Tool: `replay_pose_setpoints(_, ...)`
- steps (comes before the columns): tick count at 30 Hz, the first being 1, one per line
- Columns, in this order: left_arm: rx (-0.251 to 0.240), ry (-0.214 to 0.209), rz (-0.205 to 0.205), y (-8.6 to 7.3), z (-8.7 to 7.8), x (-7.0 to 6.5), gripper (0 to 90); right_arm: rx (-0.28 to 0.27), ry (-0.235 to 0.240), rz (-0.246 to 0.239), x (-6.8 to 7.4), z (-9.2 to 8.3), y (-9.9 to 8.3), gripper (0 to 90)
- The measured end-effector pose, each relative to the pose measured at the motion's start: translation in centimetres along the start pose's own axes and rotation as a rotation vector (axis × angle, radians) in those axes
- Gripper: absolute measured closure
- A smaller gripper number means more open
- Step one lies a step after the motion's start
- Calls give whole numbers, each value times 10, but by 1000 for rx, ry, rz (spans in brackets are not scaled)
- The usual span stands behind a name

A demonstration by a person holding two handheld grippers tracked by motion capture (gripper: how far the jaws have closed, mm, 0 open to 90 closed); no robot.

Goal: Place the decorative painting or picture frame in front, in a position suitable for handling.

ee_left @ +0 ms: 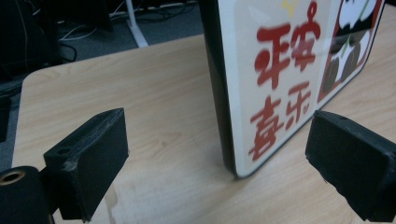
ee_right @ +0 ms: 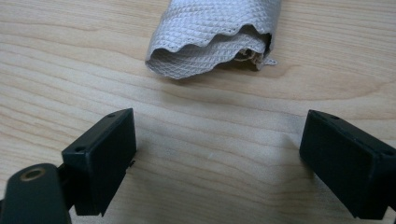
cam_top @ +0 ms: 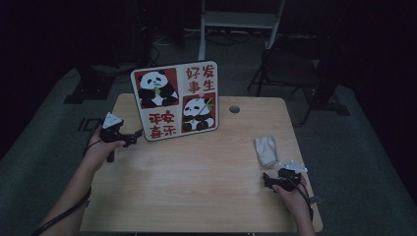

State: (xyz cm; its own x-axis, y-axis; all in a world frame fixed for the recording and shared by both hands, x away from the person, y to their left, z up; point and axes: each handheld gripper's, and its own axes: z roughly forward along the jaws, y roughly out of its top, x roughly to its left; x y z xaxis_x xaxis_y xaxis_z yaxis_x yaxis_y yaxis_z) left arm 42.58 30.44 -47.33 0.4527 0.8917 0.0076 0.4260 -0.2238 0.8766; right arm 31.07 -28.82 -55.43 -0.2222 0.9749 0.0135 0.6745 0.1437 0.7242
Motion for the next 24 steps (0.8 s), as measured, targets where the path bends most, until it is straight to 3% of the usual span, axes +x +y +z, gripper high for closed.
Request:
replay_pose_setpoints(10,-21,12,11,24,12,5,66,0,0,0,0,0,0,103)
replay_pose_setpoints(11,-26,-1,-6,28,14,6,66,0,0,0,0,0,0,103)
replay_pose_setpoints(13,-26,-1,-6,28,14,6,65,0,0,0,0,0,0,103)
replay_pose_setpoints(16,-40,-17,-3,40,21,9,65,0,0,0,0,0,0,103)
replay_pose_setpoints(18,-53,-41,-32,46,22,10,65,0,0,-1,0,0,0,103)
replay_pose_setpoints(24,-72,-40,-26,56,28,12,65,0,0,0,0,0,0,103)
